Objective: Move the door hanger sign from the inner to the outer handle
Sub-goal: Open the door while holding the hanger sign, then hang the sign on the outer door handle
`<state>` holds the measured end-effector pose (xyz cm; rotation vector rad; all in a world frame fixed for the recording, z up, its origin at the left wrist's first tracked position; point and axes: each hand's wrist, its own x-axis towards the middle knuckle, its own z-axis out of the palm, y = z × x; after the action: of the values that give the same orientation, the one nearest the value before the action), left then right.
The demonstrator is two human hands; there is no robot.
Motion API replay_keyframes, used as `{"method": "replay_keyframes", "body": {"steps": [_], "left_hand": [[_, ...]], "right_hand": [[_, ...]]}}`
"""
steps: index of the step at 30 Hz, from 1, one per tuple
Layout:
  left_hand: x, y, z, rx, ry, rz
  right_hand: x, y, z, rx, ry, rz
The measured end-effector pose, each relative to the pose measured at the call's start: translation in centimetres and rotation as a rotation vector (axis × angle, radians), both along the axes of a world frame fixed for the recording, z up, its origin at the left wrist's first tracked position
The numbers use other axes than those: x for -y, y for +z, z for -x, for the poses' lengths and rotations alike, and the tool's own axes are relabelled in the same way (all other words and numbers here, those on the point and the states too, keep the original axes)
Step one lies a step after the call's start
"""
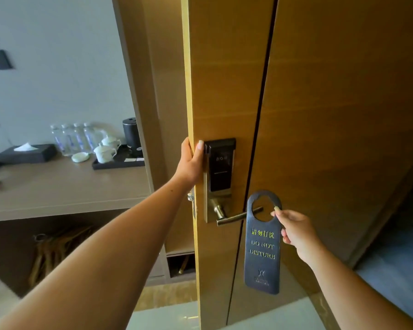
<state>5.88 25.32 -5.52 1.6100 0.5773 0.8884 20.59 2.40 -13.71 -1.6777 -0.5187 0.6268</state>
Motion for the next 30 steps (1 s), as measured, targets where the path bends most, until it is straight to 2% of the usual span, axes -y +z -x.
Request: {"method": "replay_keyframes", "body": {"steps": [6, 14, 24, 30], "left_hand": [[-7.2, -0.5, -2.4, -0.101, 0.115, -0.133], [-13.3, 0.0, -4.2, -0.171, 0.054, -0.18], [-15.0, 0.4, -4.9, -0.201, 0.008, -0.174], [-14.4, 0.1, -4.9, -0.194, 0.047, -0.173]], "right_hand": [[-6.3, -1.0, -3.9, -0.01, 0.018, 0.077], [-12.8, -2.7, -6.8, 0.054, 0.037, 0.227], [-16.9, -5.5, -6.9, -0.214, 0.166, 0.153], [-19.0, -6.1, -2.8, -0.116, 0.344, 0.187]]}}
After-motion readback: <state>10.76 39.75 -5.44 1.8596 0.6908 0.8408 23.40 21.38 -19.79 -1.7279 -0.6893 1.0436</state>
